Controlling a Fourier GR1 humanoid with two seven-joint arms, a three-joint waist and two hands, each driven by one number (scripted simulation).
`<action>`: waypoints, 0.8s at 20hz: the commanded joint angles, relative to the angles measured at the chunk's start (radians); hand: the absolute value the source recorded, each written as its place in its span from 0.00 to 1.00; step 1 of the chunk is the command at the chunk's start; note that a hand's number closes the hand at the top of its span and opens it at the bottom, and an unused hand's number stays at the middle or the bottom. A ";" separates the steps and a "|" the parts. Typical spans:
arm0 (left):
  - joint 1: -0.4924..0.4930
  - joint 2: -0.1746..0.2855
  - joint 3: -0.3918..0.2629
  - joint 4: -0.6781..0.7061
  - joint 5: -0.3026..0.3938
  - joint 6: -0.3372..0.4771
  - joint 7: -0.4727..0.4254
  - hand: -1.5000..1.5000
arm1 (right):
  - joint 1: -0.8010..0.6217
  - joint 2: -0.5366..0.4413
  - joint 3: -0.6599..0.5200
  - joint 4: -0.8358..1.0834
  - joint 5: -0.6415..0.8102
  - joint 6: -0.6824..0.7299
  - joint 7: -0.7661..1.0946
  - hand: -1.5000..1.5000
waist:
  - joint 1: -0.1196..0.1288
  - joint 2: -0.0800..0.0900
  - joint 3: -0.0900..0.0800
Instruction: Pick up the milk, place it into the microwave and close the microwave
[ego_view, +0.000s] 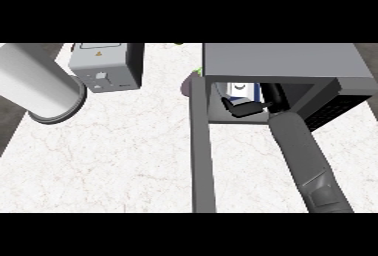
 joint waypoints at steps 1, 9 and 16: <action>-0.070 0.029 0.031 0.042 -0.001 -0.011 0.005 0.00 | -0.133 -0.029 -0.036 0.148 0.022 -0.084 0.022 1.00 | 0.022 0.010 0.000; -0.140 0.046 0.003 0.081 0.000 -0.011 0.050 0.00 | -0.259 -0.076 -0.095 0.331 0.048 -0.271 0.106 1.00 | 0.059 0.032 0.001; -0.183 0.082 0.033 0.121 0.005 -0.021 0.051 0.00 | -0.275 -0.091 -0.167 0.378 0.012 -0.430 0.087 0.00 | 0.093 0.045 0.003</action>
